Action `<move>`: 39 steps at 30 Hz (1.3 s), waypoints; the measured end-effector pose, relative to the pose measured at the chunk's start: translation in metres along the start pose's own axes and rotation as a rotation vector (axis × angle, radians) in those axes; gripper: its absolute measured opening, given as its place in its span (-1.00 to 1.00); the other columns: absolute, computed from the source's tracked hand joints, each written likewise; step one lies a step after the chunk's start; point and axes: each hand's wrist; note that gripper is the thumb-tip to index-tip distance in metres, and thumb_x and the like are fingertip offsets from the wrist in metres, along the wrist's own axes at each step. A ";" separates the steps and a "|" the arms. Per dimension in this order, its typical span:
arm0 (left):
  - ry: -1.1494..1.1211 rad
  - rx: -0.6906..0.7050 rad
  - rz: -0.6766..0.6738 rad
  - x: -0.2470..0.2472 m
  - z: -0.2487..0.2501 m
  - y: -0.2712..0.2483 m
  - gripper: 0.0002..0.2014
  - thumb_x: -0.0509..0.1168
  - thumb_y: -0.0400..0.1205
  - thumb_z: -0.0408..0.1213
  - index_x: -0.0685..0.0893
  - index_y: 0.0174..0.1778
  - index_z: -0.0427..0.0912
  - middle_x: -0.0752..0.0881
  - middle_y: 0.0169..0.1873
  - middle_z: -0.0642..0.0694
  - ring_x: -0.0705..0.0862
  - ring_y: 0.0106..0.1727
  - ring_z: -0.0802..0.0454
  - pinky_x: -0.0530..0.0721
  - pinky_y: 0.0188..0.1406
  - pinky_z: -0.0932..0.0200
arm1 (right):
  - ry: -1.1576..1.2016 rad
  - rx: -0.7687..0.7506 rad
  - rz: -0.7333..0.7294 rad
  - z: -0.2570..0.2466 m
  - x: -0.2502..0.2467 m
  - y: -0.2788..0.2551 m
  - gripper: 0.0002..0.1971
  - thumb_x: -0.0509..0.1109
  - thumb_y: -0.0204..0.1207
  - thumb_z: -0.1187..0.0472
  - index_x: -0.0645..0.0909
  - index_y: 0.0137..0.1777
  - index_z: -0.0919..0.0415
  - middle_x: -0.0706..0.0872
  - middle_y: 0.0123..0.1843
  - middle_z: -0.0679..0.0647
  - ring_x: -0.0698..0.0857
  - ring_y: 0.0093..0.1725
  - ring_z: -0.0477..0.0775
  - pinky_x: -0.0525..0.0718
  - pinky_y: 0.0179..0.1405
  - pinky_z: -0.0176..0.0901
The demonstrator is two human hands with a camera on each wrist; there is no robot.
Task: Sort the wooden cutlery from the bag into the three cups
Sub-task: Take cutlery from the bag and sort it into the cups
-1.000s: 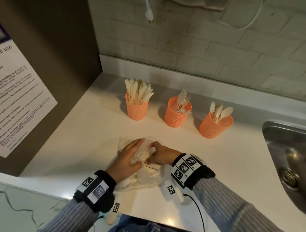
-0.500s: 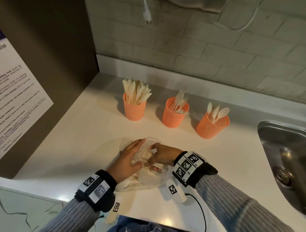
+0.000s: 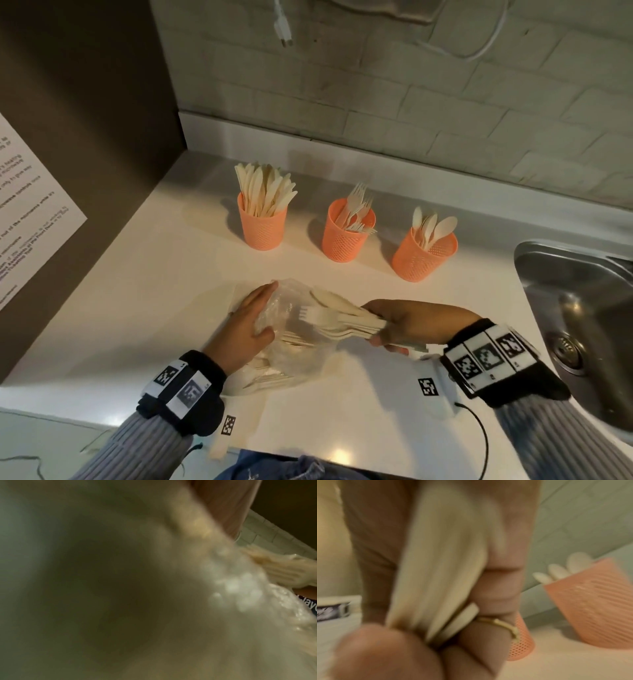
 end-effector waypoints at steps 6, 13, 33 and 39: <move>0.107 0.033 0.151 -0.008 0.024 0.000 -0.37 0.18 0.29 0.19 0.43 0.34 0.19 0.32 0.38 0.16 0.30 0.45 0.17 0.22 0.49 0.04 | 0.526 -0.243 0.212 0.027 0.016 -0.007 -0.65 0.31 0.41 0.38 0.37 0.18 0.33 0.53 -0.16 0.14 0.56 -0.46 0.02 0.55 -0.37 -0.23; -0.384 -0.015 0.150 -0.001 0.111 0.018 -0.80 0.44 0.42 -0.14 0.71 -0.06 -0.03 0.76 -0.09 -0.05 0.69 -0.04 0.07 0.61 0.03 0.32 | 0.632 -0.367 0.529 0.016 0.043 0.009 -0.62 0.27 0.44 0.34 0.32 0.25 0.25 0.48 -0.27 0.13 0.49 -0.55 -0.04 0.47 -0.54 -0.21; -0.602 -0.047 0.144 0.011 0.155 0.077 -0.71 0.37 0.51 -0.33 0.60 0.11 0.02 0.72 0.08 -0.22 0.77 -0.01 -0.06 0.80 -0.12 0.06 | 0.577 -0.417 0.604 0.011 0.027 0.004 -0.66 0.36 0.50 0.09 0.35 0.22 -0.02 0.52 -0.23 0.02 0.40 -0.55 -0.16 0.42 -0.58 -0.33; -0.720 -0.075 -0.026 0.005 0.157 0.087 -0.80 0.27 0.56 -0.36 0.64 0.08 -0.11 0.80 -0.04 -0.02 0.75 0.02 0.11 0.70 -0.05 0.34 | 0.762 -0.450 0.544 0.017 0.023 0.010 -0.63 0.12 0.54 -0.08 0.45 0.13 0.21 0.58 -0.22 0.07 0.44 -0.52 -0.02 0.40 -0.57 -0.21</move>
Point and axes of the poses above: each hand's wrist, its own y-axis towards the middle knuckle, its own x-axis out of the palm, z = x × y
